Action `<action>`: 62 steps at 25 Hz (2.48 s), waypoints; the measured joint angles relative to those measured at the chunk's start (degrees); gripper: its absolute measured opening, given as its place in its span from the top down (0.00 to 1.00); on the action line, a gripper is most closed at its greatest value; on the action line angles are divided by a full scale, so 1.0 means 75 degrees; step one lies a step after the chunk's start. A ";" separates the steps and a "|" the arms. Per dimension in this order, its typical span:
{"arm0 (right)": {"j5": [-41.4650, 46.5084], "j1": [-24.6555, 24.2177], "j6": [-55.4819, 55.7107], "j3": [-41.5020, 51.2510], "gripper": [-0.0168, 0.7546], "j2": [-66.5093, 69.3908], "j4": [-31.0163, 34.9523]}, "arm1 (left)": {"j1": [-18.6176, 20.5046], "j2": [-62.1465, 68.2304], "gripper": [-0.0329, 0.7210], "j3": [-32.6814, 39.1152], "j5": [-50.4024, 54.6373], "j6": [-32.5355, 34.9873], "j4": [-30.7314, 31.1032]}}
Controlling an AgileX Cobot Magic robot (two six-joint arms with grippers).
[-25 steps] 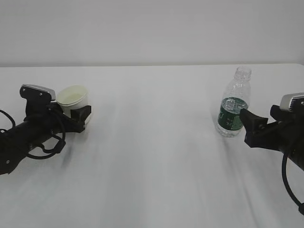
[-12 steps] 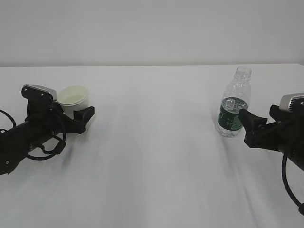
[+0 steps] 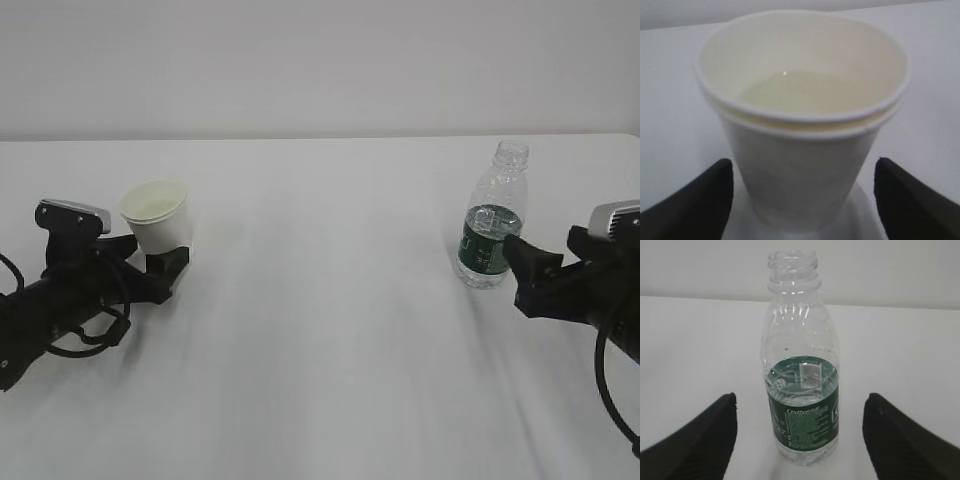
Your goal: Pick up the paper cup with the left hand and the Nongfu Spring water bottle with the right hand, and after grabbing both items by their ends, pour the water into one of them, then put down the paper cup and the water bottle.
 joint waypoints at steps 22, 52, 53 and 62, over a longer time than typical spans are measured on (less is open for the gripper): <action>-0.0011 0.0000 0.0060 0.0866 0.22 0.0000 0.0000 | 0.0000 -0.0824 0.13 0.1437 -0.0125 0.0045 -0.0234; -0.0016 0.0000 0.0347 0.1724 0.22 -0.0026 -0.0390 | 0.0000 -0.2578 0.19 0.2652 -0.0107 -0.1548 0.0296; -0.0016 0.0000 0.0386 0.1724 0.22 -0.0026 -0.0390 | 0.0000 -0.2672 0.19 0.2686 -0.0107 -0.1548 0.0305; -0.0016 0.0000 0.0761 0.1724 0.22 -0.0026 -0.0390 | 0.0000 -0.4103 0.21 0.2884 -0.0031 -0.1692 -0.0042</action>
